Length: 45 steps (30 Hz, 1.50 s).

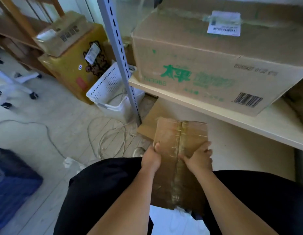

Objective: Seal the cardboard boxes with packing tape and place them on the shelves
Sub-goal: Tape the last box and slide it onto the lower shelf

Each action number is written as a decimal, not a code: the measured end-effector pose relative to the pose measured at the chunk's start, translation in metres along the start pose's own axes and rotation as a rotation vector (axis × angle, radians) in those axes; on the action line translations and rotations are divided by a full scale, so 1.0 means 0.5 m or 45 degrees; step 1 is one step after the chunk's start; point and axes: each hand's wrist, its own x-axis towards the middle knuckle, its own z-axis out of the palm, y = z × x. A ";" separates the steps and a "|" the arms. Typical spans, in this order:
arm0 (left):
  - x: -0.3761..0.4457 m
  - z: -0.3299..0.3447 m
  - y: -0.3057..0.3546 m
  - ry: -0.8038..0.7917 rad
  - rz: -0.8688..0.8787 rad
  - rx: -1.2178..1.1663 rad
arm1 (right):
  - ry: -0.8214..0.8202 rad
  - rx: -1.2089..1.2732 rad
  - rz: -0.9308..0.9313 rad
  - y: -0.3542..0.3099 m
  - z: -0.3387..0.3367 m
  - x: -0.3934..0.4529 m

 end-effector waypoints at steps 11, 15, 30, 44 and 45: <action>0.019 -0.015 0.005 -0.267 -0.245 -0.273 | -0.260 0.768 0.127 0.064 -0.017 0.039; 0.018 -0.017 0.015 -0.233 -0.320 -0.310 | -0.299 0.771 0.076 0.064 -0.032 0.041; -0.015 0.093 0.083 -0.323 -0.351 -1.187 | -0.192 0.202 -0.288 0.041 -0.228 0.156; 0.011 0.072 0.215 0.412 -0.125 -0.215 | 0.101 -0.704 -0.526 0.175 -0.151 0.201; 0.026 0.059 0.222 0.445 0.020 -0.050 | 0.158 -0.675 -0.375 0.195 -0.154 0.191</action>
